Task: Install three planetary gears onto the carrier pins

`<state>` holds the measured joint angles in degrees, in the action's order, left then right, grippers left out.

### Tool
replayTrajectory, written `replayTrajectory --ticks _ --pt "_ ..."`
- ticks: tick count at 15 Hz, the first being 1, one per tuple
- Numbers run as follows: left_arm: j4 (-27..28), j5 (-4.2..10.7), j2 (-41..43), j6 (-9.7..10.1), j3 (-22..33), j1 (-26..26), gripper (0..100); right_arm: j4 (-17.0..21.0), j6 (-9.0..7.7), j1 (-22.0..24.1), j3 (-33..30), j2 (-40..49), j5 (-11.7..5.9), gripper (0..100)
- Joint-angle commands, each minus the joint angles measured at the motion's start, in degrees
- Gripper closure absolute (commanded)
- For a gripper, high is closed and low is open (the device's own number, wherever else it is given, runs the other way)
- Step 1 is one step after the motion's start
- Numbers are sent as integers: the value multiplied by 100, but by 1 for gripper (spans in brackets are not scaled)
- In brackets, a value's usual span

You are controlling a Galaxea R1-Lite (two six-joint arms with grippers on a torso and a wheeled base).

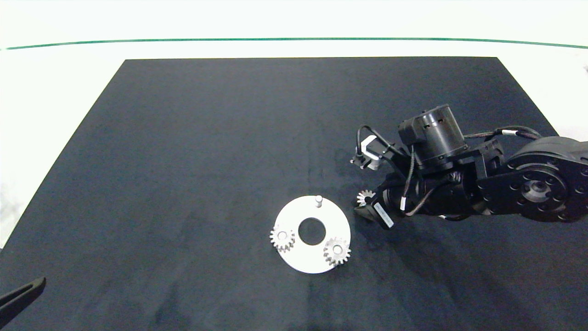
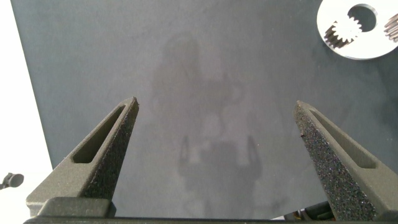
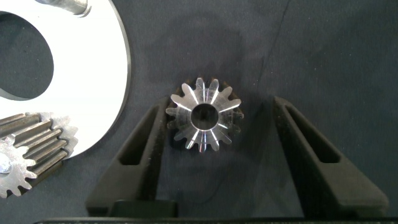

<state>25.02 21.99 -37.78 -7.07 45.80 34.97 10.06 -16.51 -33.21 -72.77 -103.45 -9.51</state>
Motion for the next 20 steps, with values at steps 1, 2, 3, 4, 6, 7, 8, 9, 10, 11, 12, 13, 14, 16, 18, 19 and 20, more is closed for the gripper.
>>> replayTrajectory --ticks 1,2,3,4,6,7,8,9,10,11,12,13,14,16,18,19,20 --pt "12 16 16 -5 -62 1 0 5 -2 -10 17 -9 2 42" --pt "12 16 16 4 -89 1 0 5 25 -19 43 -9 19 43" --pt "12 16 34 4 -98 1 0 5 42 -19 78 -17 28 45" --pt "12 16 43 4 -106 1 0 5 51 -19 78 -17 28 48" --pt "12 16 69 -5 -168 9 0 -4 51 -28 113 -26 81 51" --pt "12 16 86 -5 -203 9 0 -4 51 -37 105 -44 81 54" --pt "3 16 95 4 -221 1 0 -13 51 -37 105 -44 81 55" --pt "3 16 113 -5 -229 9 0 -21 42 -37 96 -44 90 57" --pt "3 16 104 -5 -229 9 0 -48 42 -37 96 -61 90 60" --pt "3 16 113 4 -229 9 0 -136 42 -37 105 -88 72 61" --pt "12 16 113 -5 -229 9 0 -215 42 -37 113 -88 63 63" --pt "12 16 130 4 -247 1 0 -223 33 -37 122 -105 54 66" --pt "12 16 130 4 -247 9 0 -223 33 -37 113 -114 54 67" --pt "12 16 130 4 -247 9 0 -223 33 -45 122 -114 54 72" --pt "12 16 130 4 -256 9 0 -223 33 -45 149 -105 54 75" --pt "12 16 130 4 -265 9 0 -206 25 -45 149 -88 54 78" --pt "12 16 130 4 -265 9 0 -206 16 -54 140 -53 54 78"
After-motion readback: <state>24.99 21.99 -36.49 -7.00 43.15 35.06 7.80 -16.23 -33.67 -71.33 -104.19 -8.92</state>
